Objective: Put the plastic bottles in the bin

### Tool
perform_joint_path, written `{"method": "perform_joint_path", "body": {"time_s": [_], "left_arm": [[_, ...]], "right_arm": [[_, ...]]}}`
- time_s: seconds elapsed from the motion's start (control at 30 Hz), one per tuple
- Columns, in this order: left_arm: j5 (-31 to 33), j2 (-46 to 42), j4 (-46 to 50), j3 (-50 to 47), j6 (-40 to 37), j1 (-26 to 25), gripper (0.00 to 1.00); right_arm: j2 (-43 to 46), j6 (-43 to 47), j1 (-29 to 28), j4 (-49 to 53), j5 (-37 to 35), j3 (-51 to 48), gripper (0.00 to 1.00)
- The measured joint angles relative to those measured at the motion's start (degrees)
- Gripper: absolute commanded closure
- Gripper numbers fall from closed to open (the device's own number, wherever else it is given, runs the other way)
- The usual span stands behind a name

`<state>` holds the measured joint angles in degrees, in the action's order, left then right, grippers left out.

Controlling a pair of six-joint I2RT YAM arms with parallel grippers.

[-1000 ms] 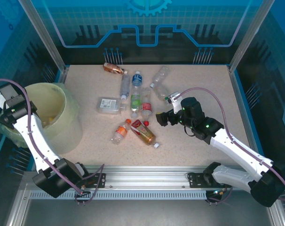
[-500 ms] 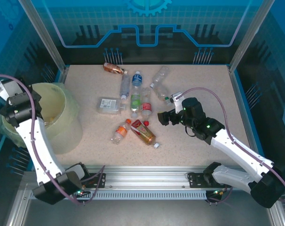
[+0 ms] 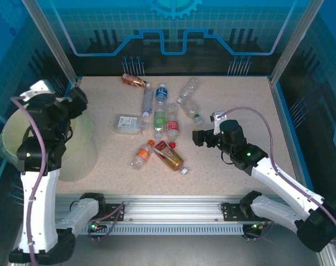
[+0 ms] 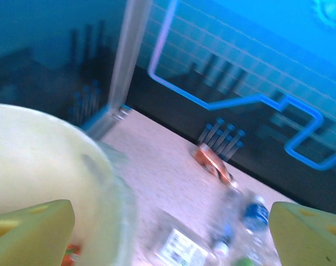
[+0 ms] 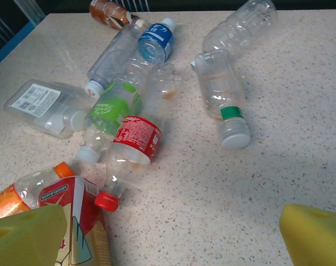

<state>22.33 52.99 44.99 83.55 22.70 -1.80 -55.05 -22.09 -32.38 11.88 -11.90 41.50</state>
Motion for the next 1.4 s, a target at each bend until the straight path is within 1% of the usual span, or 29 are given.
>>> {"method": "perform_joint_path", "body": {"time_s": [0.1, 0.2, 0.3, 0.4, 0.57, 0.73, 0.83, 0.93, 1.1, 1.27, 1.4], "left_arm": [[2.16, 2.49, -2.05, -1.62, 0.98, -9.57, 0.03], [5.51, 5.86, -4.57, -4.28, 1.66, -17.73, 0.01], [8.7, 9.51, -7.5, -7.19, 3.52, -23.5, 0.01], [9.64, 12.39, -11.04, -11.17, 7.17, -26.16, 0.01], [10.16, 16.85, -15.85, -16.39, 15.15, -26.34, 0.01], [11.08, 23.02, -16.11, -16.15, 24.24, -26.34, 0.01], [11.5, 27.82, -13.31, -13.81, 31.15, -26.14, 0.01], [11.32, 33.48, -8.15, -9.81, 39.52, -25.31, 0.01], [10.82, 42.58, -0.46, -3.32, 52.09, -22.01, 0.01], [9.46, 48.89, 4.31, 0.17, 60.59, -18.62, 0.01], [6.8, 52.11, 5.38, 1.79, 64.48, -15.98, 0.01]], "right_arm": [[0.42, -1.14, 0.24, 0.04, -0.7, -0.48, 0.0], [0.85, -2.16, 0.31, 0.09, -1.22, -0.72, 0.0], [1.31, -2.8, 0.48, 0.04, -1.31, -0.92, 0.0], [1.84, -3.21, 0.59, 0.28, -1.46, -1.07, 0.0], [3.63, -3.43, 0.61, 1.14, -1.42, -1.46, 0.0], [6.38, -3.43, 0.68, 2.34, -1.57, -2.38, 0.0], [7.98, -3.41, 0.68, 2.69, -1.7, -2.99, 0.0], [9.4, -3.41, 0.7, 3.13, -2.12, -3.5, 0.0], [11.13, -3.41, 0.79, 3.89, -2.75, -4.0, 0.0], [12.2, -3.39, 0.94, 4.85, -3.13, -4.13, 0.0], [13.05, -3.39, 0.94, 5.31, -3.37, -4.2, 0.0]]}}
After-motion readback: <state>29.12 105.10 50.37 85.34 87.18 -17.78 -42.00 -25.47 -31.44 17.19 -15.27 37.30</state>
